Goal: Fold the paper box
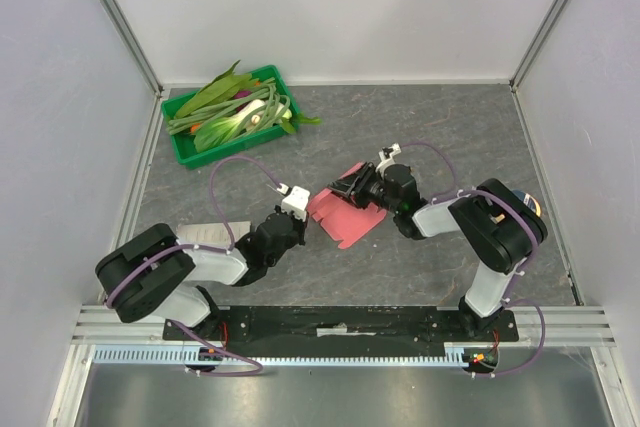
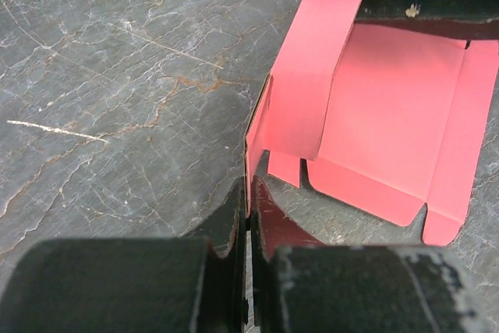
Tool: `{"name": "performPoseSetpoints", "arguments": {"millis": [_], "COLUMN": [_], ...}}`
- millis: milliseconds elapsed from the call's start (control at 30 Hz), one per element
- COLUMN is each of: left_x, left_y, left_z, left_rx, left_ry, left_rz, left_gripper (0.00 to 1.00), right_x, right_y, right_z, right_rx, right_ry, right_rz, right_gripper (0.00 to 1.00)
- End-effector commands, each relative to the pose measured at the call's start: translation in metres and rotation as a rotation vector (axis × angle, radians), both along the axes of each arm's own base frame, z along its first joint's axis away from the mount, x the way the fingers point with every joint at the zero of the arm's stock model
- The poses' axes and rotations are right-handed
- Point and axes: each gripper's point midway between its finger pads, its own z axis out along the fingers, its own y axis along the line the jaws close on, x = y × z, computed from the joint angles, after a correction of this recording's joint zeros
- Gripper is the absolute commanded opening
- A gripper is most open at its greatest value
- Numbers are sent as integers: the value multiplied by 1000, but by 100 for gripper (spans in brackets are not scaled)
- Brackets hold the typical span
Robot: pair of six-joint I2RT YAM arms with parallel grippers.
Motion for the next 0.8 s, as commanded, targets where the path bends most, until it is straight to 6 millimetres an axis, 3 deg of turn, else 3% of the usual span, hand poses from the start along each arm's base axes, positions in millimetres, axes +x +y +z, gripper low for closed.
{"name": "performPoseSetpoints", "arguments": {"millis": [0,233,267,367,433,500,600,633,767], "left_x": [8,8,8,8,8,8,6,2,-13], "left_y": [-5,-5,-5,-5,-5,-7,-13,-18,-16], "left_z": [12,9,8,10,11,8,4,3,1], "left_rx": [-10,4,5,4,3,7,-20,-64,-158], "left_ry": [-71,-69,-68,-70,-64,-35,49,90,169], "left_rz": [-18,-19,-19,-21,-21,-18,-27,-51,-66], "left_gripper": [2,2,2,2,2,2,17,27,44], "right_x": [8,13,13,15,14,15,18,19,23], "right_y": [-5,-12,-12,-16,-18,-20,-20,-20,-18], "right_z": [17,20,19,16,13,10,5,-1,-5], "right_rx": [114,158,156,158,152,148,148,144,140], "right_ry": [-12,20,23,30,37,38,45,53,55], "right_rz": [-11,-28,-29,-43,-44,-50,-55,-57,-65], "right_gripper": [38,31,28,6,0,0,0,0,0]}}
